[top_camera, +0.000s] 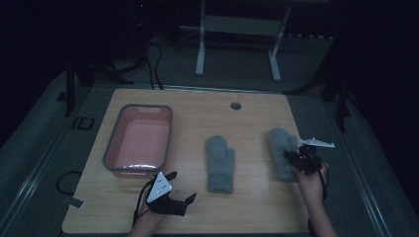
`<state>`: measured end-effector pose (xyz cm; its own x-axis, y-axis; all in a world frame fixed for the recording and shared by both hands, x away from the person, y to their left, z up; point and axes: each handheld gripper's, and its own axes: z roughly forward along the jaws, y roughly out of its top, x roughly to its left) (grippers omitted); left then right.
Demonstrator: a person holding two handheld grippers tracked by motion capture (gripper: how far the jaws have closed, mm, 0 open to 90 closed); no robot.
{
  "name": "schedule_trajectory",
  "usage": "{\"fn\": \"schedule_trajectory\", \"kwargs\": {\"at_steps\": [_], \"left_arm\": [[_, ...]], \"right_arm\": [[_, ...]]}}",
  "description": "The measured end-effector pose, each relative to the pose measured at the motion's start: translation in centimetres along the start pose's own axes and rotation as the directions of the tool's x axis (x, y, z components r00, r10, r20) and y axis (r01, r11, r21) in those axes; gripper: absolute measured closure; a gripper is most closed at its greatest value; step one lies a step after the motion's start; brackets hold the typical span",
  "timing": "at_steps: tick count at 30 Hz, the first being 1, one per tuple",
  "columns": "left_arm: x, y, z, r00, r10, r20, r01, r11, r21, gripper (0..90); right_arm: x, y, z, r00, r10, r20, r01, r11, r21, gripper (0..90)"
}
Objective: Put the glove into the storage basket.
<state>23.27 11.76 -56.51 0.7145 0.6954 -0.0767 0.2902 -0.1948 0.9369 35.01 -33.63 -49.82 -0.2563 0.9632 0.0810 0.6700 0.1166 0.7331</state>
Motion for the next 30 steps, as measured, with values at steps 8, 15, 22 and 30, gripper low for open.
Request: {"fn": "schedule_trajectory", "kwargs": {"at_steps": [8, 15, 22, 30], "left_arm": [[0.0, 0.1, 0.0, 1.0000, 0.006, 0.002, -0.006, 1.0000, -0.004, 1.6], [-0.2, 0.1, 0.1, 0.9999, 0.012, 0.011, -0.012, 0.9999, -0.002, 1.6], [-0.2, 0.1, 0.2, 0.9997, 0.016, 0.017, -0.016, 0.9999, 0.001, 1.6], [-0.1, 0.1, 0.2, 0.9998, 0.015, 0.015, -0.015, 0.9999, 0.000, 1.6]], "right_arm": [[-0.1, -3.9, -0.8, 0.9956, 0.094, 0.006, -0.094, 0.995, 0.032, 79.9], [0.4, -4.5, 0.0, 0.9979, -0.064, 0.014, 0.062, 0.995, 0.074, 55.2], [-0.9, -3.7, -0.1, 0.9348, -0.329, -0.134, 0.332, 0.943, -0.003, 45.2], [-2.8, -5.2, 1.2, 0.9115, -0.356, -0.206, 0.364, 0.931, 0.001, 53.9]]}}
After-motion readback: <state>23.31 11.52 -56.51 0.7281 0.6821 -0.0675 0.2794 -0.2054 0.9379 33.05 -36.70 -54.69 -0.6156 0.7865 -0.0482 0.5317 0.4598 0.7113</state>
